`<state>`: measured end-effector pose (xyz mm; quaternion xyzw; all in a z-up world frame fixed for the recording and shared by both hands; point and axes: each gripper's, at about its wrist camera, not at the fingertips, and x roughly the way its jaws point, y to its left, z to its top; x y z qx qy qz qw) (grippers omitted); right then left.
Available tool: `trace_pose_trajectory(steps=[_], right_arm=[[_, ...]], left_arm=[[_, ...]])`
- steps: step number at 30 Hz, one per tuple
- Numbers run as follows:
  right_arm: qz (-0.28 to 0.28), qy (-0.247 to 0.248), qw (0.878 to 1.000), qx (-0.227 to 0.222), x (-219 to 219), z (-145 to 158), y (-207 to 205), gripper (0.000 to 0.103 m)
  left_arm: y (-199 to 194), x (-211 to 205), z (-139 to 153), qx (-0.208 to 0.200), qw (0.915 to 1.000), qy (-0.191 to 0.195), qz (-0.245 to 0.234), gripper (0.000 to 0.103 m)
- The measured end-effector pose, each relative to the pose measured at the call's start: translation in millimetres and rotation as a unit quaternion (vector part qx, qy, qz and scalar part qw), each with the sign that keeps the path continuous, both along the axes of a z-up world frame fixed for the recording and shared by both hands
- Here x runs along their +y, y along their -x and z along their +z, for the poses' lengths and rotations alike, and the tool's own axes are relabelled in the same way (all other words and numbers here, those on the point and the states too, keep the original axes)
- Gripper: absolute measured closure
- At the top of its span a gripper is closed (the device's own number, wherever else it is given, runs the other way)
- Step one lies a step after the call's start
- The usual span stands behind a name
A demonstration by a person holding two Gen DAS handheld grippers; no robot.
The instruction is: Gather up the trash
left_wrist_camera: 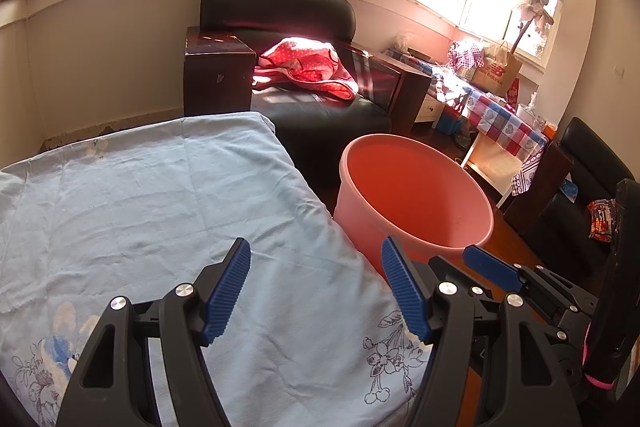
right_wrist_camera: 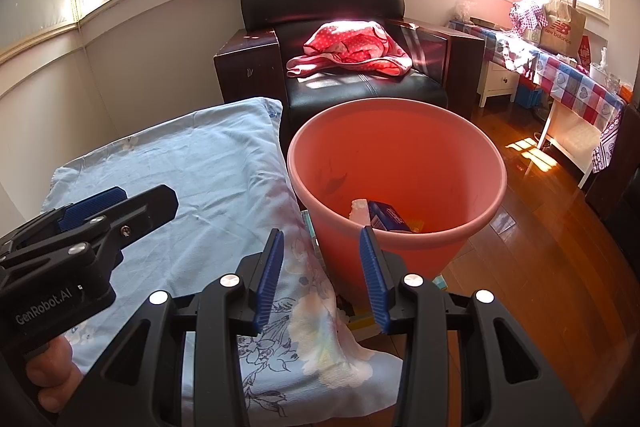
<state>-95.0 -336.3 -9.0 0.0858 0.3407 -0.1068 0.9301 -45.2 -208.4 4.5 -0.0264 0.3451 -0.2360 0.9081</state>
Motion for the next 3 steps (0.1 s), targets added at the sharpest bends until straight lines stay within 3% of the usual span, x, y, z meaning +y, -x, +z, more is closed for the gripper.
trace_pose_trajectory(steps=[3], right_arm=[[0.0, 0.0, 1.0, 0.0, 0.1, -0.7, 0.0, 0.063]], left_arm=[[0.4, -0.2, 0.1, 0.0, 1.0, 0.0, 0.0, 0.036]])
